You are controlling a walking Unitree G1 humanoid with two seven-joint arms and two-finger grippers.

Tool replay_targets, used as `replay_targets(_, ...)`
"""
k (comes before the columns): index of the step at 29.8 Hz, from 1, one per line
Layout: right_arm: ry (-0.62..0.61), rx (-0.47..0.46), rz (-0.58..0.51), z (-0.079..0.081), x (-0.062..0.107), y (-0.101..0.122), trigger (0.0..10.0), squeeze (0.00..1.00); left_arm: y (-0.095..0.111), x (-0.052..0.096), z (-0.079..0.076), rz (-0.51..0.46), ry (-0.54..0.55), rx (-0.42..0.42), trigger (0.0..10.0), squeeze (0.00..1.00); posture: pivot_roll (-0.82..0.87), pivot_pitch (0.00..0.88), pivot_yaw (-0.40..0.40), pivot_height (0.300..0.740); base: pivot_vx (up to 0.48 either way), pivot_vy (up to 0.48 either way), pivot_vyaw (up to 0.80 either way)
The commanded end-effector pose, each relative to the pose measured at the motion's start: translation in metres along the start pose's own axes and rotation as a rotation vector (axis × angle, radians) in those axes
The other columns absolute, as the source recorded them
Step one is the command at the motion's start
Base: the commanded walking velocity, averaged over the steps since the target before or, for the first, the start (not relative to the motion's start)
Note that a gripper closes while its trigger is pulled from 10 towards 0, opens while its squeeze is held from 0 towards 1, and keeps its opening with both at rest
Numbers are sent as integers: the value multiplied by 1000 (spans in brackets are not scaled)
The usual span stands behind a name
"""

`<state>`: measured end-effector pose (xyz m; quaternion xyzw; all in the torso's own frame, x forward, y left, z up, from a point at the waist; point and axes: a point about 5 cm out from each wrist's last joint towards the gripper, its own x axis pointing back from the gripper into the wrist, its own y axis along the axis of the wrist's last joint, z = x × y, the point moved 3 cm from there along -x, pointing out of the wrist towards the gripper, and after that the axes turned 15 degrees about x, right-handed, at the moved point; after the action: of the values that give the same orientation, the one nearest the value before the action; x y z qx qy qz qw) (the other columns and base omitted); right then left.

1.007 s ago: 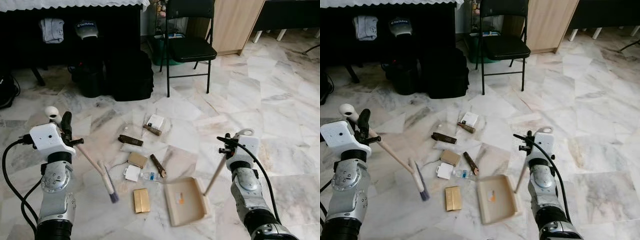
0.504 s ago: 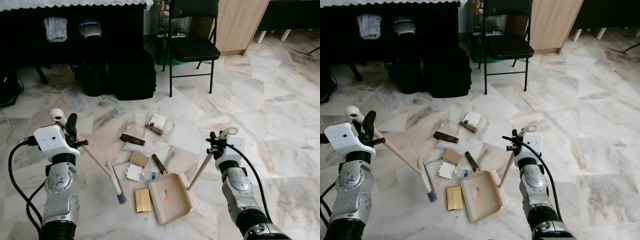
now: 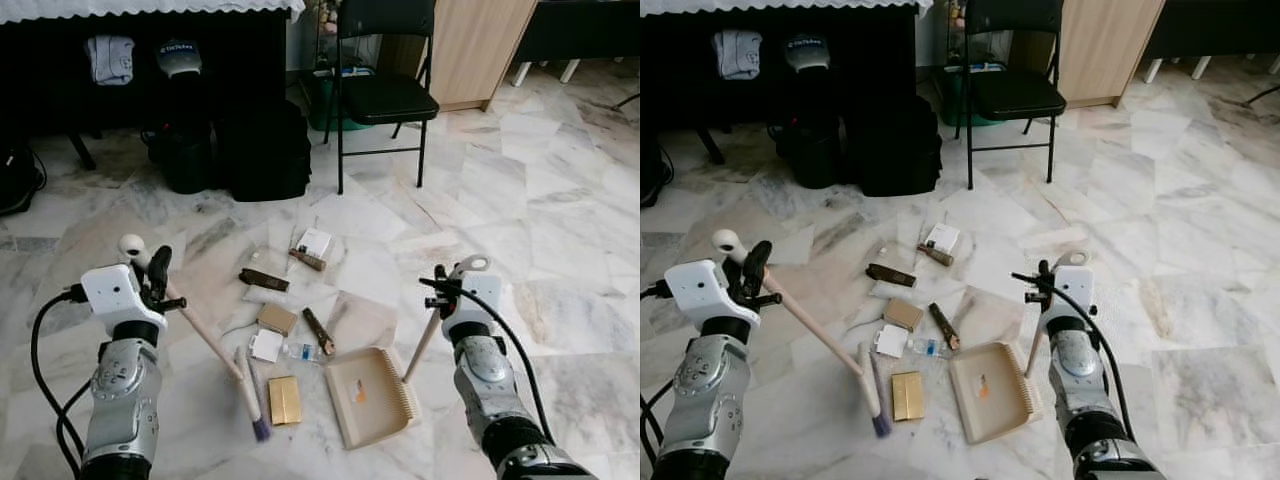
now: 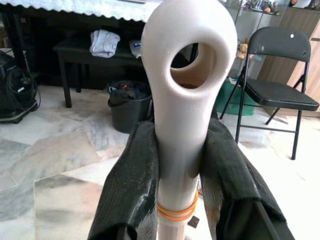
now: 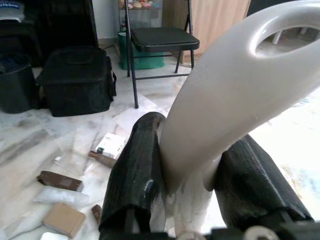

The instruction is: Sweep floor

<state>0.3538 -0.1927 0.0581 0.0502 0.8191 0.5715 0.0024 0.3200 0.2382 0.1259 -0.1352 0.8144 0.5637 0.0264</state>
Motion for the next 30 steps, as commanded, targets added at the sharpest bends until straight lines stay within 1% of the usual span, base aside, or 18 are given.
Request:
replay_targets(1,-9,7,-16,-2,-1,2,10000,0,3,0,-4,-21,-13,19,10000,0,-33,96,-62,740,0,0,0)
replay_targets(7,9,27,-8,0,1,-2,10000,0,4,0,-4,-30,-3,25,10000,0,-26,98,-61,740,0,0,0)
replay_targets(13,48,42,3,8,3,-5,10000,0,6,-1,-1,-44,16,29,10000,0,-24,99,-62,740,0,0,0)
replay_targets(16,54,44,7,10,4,-7,10000,0,7,-1,1,-52,29,30,10000,0,-22,98,-63,740,0,0,0)
replay_targets(22,94,60,-35,19,0,4,10000,0,8,-1,3,-66,41,38,10000,0,-20,97,-67,740,0,0,0)
replay_targets(30,124,64,-58,24,-3,11,10000,0,12,-2,3,-88,46,41,10000,0,-15,90,-71,740,0,0,0)
